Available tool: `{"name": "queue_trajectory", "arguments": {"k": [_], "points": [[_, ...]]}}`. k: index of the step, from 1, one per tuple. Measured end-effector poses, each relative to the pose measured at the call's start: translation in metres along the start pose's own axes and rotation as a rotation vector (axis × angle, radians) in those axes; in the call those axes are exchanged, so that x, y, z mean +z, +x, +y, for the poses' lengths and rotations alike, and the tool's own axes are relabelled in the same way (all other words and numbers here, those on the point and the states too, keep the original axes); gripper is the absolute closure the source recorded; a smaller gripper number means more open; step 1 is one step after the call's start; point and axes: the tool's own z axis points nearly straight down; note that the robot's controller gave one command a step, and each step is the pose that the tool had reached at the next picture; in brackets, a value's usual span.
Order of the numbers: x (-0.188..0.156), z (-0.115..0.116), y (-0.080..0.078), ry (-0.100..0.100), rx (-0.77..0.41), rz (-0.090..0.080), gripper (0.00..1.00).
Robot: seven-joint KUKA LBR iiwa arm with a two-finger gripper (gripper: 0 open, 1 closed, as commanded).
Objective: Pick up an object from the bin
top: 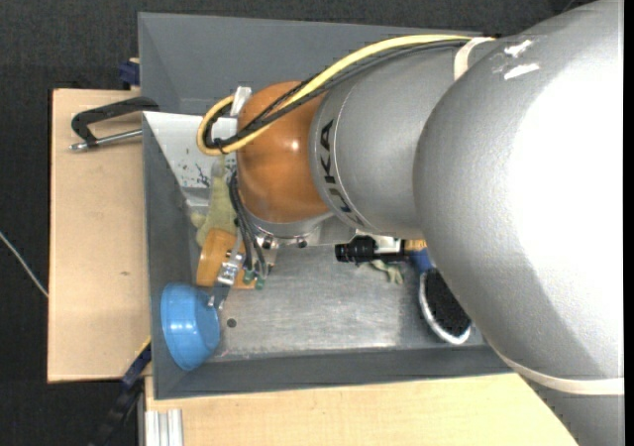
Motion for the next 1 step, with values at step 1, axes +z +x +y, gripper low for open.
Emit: {"name": "queue_trajectory", "arguments": {"k": [1], "points": [[-0.0182, 0.0015, -0.0005, -0.001, -0.002, -0.001, 1.0]]}}
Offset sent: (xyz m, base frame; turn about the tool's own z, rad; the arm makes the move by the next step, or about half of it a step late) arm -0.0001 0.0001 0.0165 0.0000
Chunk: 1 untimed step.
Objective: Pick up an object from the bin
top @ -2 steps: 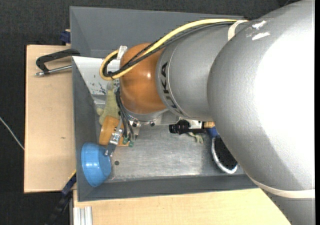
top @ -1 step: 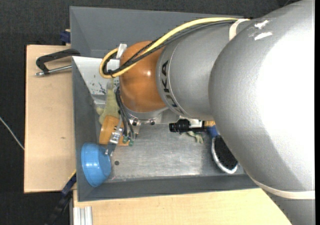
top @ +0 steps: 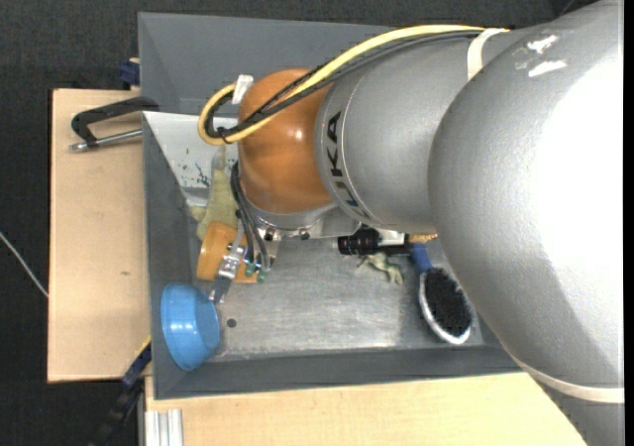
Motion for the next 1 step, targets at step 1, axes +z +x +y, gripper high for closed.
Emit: {"name": "queue_trajectory", "arguments": {"k": [1], "points": [[-0.0434, 0.0017, -0.001, -0.001, -0.002, -0.002, 1.0]]}}
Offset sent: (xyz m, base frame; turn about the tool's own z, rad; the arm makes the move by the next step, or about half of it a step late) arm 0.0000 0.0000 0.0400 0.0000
